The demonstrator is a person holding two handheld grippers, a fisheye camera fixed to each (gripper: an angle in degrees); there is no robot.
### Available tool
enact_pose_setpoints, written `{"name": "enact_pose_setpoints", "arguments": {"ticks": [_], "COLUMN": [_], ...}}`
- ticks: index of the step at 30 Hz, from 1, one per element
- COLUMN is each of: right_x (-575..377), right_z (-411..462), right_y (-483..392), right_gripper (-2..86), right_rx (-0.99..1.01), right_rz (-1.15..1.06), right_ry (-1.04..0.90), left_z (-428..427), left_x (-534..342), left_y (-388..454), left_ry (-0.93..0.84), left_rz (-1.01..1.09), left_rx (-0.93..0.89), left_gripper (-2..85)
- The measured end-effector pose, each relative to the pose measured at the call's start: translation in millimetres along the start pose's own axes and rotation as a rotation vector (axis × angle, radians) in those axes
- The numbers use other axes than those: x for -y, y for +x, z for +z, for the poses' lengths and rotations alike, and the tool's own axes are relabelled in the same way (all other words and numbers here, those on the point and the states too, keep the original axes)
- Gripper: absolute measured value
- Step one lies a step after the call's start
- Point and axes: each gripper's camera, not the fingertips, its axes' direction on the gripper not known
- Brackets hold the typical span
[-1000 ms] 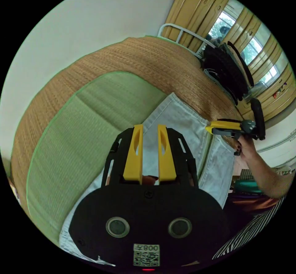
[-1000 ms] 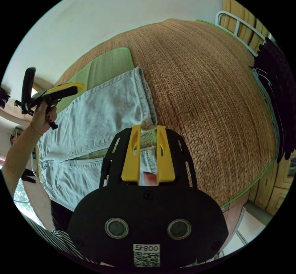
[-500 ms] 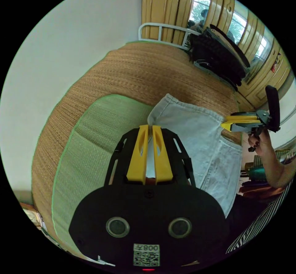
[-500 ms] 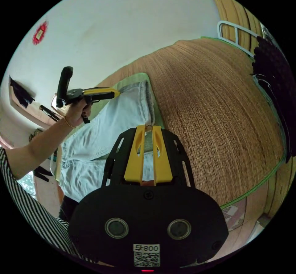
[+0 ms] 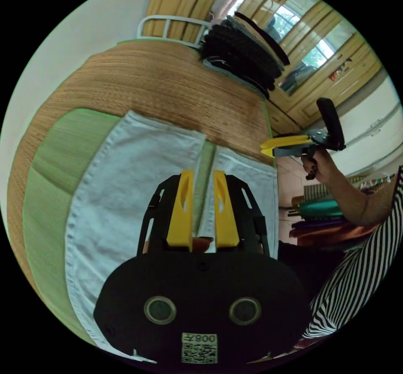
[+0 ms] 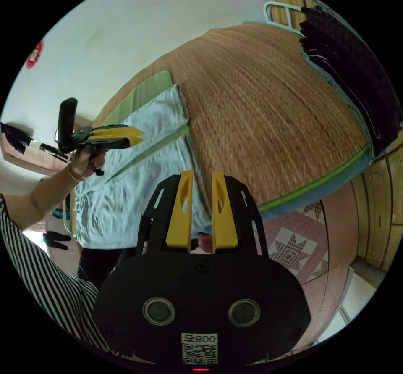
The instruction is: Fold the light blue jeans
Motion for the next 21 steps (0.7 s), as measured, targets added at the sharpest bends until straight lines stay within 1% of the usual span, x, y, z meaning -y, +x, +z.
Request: {"name": "enact_pose_setpoints", "arguments": {"ticks": [2, 3, 5, 7, 9, 11, 13, 16, 17, 18, 19, 21], "right_x": [-20, -23, -28, -25, -26, -29, -31, -26, -23, -22, -23, -24], "right_z": [11, 15, 23, 26, 25, 6, -5, 17, 36, 41, 38, 33], "right_y": [-19, -23, -38, -47, -56, -64, -68, -67, -66, -66, -70, -80], "right_gripper": [8.2, 8.1, 6.7, 6.3, 5.8, 5.3, 5.3, 5.5, 5.6, 5.7, 5.5, 4.7], "right_rx": [-0.063, -0.080, -0.180, -0.190, -0.182, -0.128, -0.119, -0.129, -0.126, -0.121, -0.095, -0.139], "right_rz": [-0.029, -0.034, -0.058, -0.057, -0.066, -0.056, -0.051, -0.025, -0.001, 0.013, 0.022, 0.029], "right_ry": [-0.064, -0.072, -0.060, -0.071, -0.074, -0.008, 0.027, 0.003, -0.060, -0.072, -0.034, -0.013], "left_z": [15, 16, 17, 16, 8, -5, -10, 9, 16, 12, 11, -5], "left_x": [-3, -5, -4, -5, -9, -14, -17, -22, -29, -37, -41, -65], "left_y": [10, 15, 19, 22, 25, 26, 27, 26, 25, 24, 24, 27], "left_ry": [-0.060, -0.046, -0.069, -0.097, -0.082, -0.041, -0.021, -0.073, -0.081, -0.062, -0.064, -0.028], "left_rz": [0.011, 0.016, 0.025, 0.034, 0.020, 0.009, -0.001, -0.013, -0.028, -0.038, -0.046, -0.060], "left_rx": [0.039, 0.082, 0.115, 0.102, 0.094, 0.071, 0.094, 0.113, 0.118, 0.101, 0.097, 0.117], "left_gripper": [6.6, 6.1, 4.3, 2.9, 1.9, 1.5, 1.4, 1.8, 2.0, 2.3, 2.4, 2.7]}}
